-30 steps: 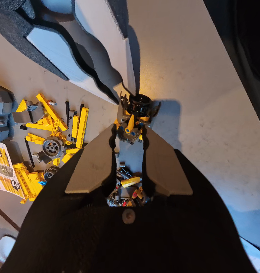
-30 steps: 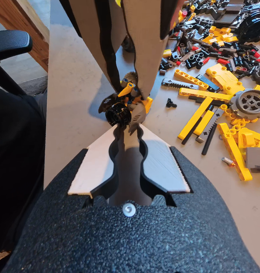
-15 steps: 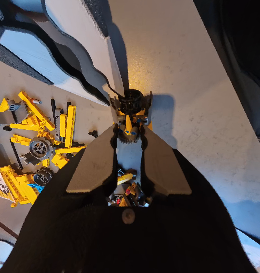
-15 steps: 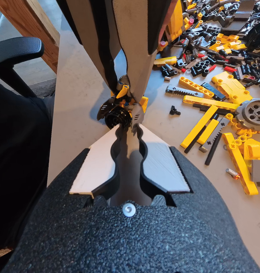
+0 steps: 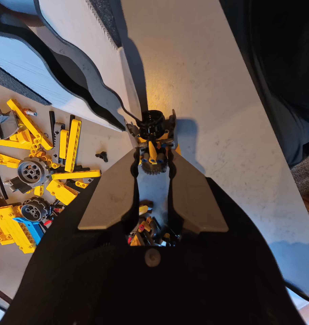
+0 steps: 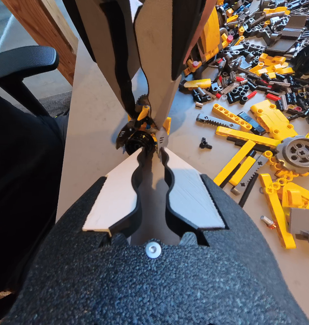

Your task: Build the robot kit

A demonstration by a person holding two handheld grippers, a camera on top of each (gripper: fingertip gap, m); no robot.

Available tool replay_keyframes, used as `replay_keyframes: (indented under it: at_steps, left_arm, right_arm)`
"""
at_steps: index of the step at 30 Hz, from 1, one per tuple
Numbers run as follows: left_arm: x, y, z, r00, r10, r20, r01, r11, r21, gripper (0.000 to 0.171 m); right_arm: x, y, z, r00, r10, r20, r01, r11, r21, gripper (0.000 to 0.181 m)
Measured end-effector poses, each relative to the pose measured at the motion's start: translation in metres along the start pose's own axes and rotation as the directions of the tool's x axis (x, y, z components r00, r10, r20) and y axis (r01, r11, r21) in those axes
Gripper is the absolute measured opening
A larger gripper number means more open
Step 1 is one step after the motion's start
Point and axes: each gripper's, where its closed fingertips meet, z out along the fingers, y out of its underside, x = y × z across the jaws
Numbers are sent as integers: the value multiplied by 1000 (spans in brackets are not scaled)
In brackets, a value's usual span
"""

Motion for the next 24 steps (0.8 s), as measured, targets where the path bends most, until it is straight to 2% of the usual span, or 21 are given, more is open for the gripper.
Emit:
replay_keyframes:
  at_steps: [9, 16, 24]
  left_arm:
    - [5, 7, -2, 999, -29, -14, 29, 1000, -12, 29]
    - [6, 7, -2, 1000, -25, -17, 25, 1000, -10, 28]
    - [8, 7, -2, 999, -40, 6, 40, 999, -27, 28]
  right_arm:
    - [4, -10, -3, 1000, -11, 4, 11, 1000, 15, 23]
    - [5, -4, 9, 999, -39, -21, 38, 998, -60, 13]
    - [2, -5, 18, 998, -59, -35, 57, 996, -62, 6]
